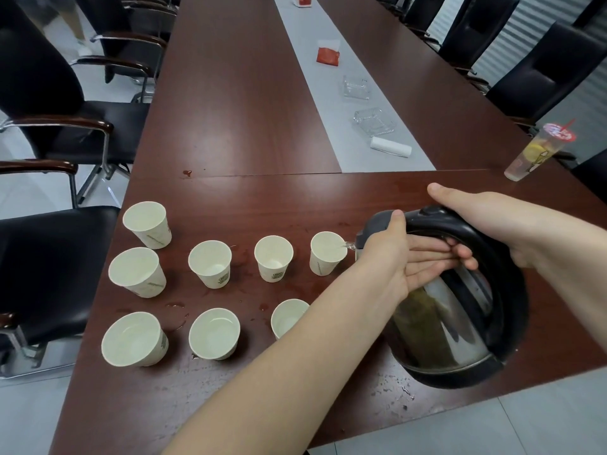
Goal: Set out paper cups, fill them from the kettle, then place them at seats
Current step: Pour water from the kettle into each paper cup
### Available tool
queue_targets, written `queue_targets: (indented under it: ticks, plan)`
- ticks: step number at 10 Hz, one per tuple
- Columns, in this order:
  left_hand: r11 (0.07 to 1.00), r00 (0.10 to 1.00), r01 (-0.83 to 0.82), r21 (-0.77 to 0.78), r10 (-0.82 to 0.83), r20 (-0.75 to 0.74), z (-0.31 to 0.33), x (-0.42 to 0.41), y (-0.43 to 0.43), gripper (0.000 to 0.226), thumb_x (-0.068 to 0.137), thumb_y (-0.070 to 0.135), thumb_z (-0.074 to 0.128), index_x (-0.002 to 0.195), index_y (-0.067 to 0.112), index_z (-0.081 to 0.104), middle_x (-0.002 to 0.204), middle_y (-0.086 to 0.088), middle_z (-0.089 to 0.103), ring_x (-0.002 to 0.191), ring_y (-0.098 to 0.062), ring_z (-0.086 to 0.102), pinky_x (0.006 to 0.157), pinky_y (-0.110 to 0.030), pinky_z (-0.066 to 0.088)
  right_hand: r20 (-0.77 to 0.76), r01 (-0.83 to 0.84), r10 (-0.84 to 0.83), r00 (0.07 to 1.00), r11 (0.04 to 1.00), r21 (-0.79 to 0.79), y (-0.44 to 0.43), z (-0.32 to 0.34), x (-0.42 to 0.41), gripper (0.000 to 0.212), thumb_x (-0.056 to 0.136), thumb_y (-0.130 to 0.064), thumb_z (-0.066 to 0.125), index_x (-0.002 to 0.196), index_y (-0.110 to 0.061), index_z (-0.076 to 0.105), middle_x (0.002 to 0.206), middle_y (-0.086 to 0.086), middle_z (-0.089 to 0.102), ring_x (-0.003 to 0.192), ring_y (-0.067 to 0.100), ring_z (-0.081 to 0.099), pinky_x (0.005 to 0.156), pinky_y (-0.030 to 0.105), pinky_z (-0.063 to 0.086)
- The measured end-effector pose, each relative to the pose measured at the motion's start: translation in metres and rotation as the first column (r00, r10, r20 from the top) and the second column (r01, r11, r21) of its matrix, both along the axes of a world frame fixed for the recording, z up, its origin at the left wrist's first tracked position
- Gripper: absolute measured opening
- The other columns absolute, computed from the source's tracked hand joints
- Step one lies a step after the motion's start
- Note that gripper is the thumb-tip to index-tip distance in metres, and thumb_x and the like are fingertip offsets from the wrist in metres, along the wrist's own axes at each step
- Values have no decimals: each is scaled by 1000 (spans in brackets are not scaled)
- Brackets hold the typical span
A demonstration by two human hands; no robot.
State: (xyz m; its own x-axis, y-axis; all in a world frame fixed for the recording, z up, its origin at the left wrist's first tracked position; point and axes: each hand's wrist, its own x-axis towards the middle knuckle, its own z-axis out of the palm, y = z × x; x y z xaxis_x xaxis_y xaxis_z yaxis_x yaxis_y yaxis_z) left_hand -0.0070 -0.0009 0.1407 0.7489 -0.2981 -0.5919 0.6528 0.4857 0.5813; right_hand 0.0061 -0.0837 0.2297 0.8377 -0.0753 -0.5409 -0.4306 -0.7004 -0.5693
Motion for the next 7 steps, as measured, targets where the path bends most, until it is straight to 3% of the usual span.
queue_targets:
  ticks: [4,7]
  plan:
    - [1000,1000,4,6,-4,0,1,0,0,77,100,55,21,68,-1,64,51,-7,65,43,-12,64,44,-14,51,-12,5,-5,1000,1000,-13,-2,-1,2,64,88,-63,47,71,-3,57,40,9,47,38,22,43,37,22,41]
    - [1000,1000,8,15,-8,20,5,-3,1,76,100,55,22,67,0,64,50,-8,65,43,-12,64,44,-14,51,7,19,-19,1000,1000,13,-3,1,-3,63,88,-62,47,70,-3,56,38,10,46,33,21,42,35,22,40]
